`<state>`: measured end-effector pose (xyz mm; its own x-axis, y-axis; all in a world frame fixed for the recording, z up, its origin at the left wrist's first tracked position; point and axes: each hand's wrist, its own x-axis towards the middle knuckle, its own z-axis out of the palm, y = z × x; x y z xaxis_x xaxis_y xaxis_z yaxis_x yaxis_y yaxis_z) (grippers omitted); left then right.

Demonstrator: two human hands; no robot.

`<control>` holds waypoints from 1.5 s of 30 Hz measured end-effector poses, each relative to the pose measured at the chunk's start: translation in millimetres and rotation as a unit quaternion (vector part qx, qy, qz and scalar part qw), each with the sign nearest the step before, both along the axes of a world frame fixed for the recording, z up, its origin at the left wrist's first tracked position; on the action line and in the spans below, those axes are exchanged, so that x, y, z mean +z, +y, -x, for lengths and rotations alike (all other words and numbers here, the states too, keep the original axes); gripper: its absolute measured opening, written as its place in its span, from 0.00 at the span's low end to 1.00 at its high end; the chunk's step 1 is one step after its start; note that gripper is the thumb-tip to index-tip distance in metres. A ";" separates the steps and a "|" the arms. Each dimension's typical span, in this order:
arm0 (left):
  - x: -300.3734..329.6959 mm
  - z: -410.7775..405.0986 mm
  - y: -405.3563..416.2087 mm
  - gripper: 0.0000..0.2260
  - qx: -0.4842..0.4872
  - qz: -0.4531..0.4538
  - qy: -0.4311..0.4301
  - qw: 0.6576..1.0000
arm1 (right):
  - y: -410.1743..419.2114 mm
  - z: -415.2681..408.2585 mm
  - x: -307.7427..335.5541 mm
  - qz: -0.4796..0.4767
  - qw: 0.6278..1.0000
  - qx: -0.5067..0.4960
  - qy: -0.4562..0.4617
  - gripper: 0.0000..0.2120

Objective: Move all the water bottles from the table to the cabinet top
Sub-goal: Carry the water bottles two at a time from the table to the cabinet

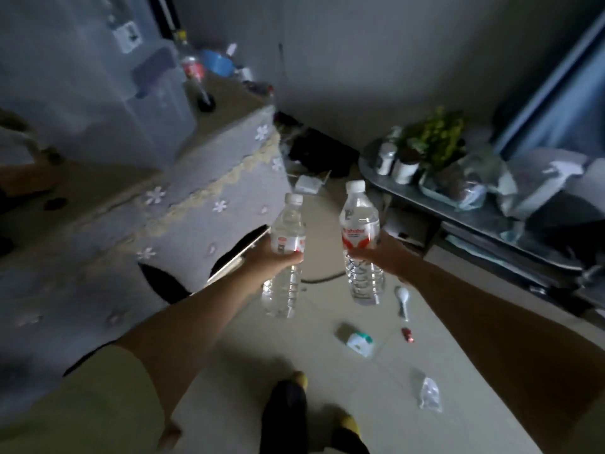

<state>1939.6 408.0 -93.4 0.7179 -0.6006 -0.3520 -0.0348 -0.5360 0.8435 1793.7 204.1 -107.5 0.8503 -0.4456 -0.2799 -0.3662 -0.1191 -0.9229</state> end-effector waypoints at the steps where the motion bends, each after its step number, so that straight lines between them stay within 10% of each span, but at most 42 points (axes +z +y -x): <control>1: -0.7 -3.0 -18.1 0.16 -0.033 -0.011 -0.001 0.999 | -6.8 10.5 1.4 -0.003 1.000 -0.027 -0.006 0.13; 11: -11.7 59.0 -176.8 0.11 -0.369 -0.017 -0.009 0.929 | -4.1 165.1 18.8 0.002 0.930 -0.366 -0.026 0.12; 23: -5.0 324.8 -191.3 0.11 -0.663 0.011 0.042 0.748 | 136.4 406.0 13.4 0.006 0.785 -0.619 -0.034 0.10; 45: -20.3 662.1 -277.7 0.12 -0.748 0.006 0.007 0.664 | 102.1 700.4 2.2 0.008 0.712 -0.701 -0.039 0.10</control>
